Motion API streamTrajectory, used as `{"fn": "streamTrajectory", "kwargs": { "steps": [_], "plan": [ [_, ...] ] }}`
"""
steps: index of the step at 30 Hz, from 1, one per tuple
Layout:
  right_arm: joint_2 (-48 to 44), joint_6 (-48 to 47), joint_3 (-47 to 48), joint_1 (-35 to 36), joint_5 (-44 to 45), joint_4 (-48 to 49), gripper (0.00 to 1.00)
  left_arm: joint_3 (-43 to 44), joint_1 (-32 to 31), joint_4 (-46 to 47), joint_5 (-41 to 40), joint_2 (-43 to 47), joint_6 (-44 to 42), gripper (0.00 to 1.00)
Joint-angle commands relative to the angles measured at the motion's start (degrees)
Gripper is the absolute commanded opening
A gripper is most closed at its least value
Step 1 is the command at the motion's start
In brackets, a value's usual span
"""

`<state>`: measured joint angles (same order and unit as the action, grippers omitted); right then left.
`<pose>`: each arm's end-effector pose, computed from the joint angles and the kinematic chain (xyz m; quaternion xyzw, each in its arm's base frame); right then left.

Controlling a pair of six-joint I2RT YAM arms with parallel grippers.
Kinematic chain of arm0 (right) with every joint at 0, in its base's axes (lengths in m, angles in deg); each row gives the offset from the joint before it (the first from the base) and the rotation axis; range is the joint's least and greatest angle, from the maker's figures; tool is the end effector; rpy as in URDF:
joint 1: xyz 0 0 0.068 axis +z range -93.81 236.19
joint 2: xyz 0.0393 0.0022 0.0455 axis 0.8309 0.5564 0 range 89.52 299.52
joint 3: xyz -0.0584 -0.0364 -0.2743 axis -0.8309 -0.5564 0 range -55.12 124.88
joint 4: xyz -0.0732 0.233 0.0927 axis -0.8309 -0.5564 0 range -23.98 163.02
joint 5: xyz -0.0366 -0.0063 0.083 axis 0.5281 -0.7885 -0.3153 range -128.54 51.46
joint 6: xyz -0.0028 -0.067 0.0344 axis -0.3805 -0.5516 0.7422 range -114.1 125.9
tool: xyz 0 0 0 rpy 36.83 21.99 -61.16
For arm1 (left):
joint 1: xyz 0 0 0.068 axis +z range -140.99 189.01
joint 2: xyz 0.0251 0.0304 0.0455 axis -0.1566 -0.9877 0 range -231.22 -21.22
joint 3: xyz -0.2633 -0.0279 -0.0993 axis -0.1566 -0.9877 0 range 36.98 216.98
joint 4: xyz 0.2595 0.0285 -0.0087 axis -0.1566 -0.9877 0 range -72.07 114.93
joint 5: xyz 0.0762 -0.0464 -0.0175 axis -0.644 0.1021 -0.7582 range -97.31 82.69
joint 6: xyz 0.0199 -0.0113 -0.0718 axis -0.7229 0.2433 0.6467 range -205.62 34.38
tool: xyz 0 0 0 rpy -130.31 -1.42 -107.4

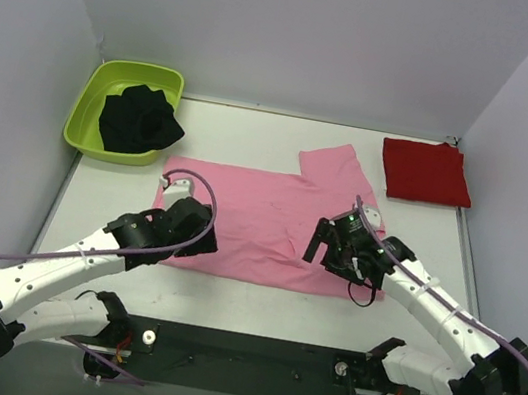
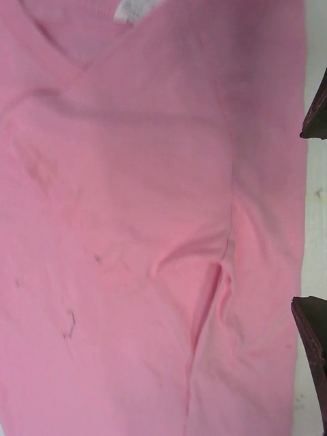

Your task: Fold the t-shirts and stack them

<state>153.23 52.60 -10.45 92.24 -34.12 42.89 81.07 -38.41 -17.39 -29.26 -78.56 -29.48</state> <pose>0.1963 0.1368 0.2324 0.1004 0.9312 0.2033 0.2854 0.1523 -0.1305 0.2371 -0.1275 0.9307 -0.1157 0.3226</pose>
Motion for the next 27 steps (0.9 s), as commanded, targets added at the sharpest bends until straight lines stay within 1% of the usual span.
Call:
{"fn": "streamTrajectory", "kwargs": {
  "steps": [1, 5, 6, 9, 11, 14, 17, 23, 27],
  "plan": [
    [6.41, -1.70, 2.96, 4.63, -7.23, 9.45, 1.00, 7.31, 0.39, 2.33, -4.58, 1.70, -5.16, 0.87],
    [12.31, -1.00, 6.82, 11.13, -6.98, 11.84, 1.00, 11.36, 3.73, 1.81, -3.45, 0.74, -8.32, 0.88],
    [13.28, -1.08, 7.62, 14.10, -6.89, 12.37, 1.00, 12.41, 4.35, 1.63, -3.36, 0.65, -9.20, 0.88],
    [17.59, -1.00, 11.48, 17.81, -6.36, 13.34, 1.00, 12.68, 7.16, 2.07, -2.22, 1.88, -10.69, 0.88],
    [20.58, -1.00, 12.90, 20.37, -5.66, 14.31, 1.00, 12.24, 10.49, 2.07, -0.64, 3.37, -11.49, 0.88],
    [24.09, -0.99, 14.75, 21.43, -5.66, 15.89, 1.00, 11.54, 14.71, 1.90, 1.38, 5.22, -13.24, 0.88],
    [26.64, -1.17, 15.54, 21.43, -5.75, 16.86, 1.00, 11.36, 16.91, 1.02, 2.27, 6.36, -14.56, 0.88],
    [31.04, -1.87, 15.89, 20.99, -5.22, 18.61, 1.00, 10.49, 18.85, 0.93, 3.67, 7.77, -15.53, 0.89],
    [33.24, -1.79, 15.19, 20.46, -6.71, 20.81, 1.00, 9.43, 19.99, 1.37, 4.64, 8.04, -15.97, 0.89]
  ]
}}
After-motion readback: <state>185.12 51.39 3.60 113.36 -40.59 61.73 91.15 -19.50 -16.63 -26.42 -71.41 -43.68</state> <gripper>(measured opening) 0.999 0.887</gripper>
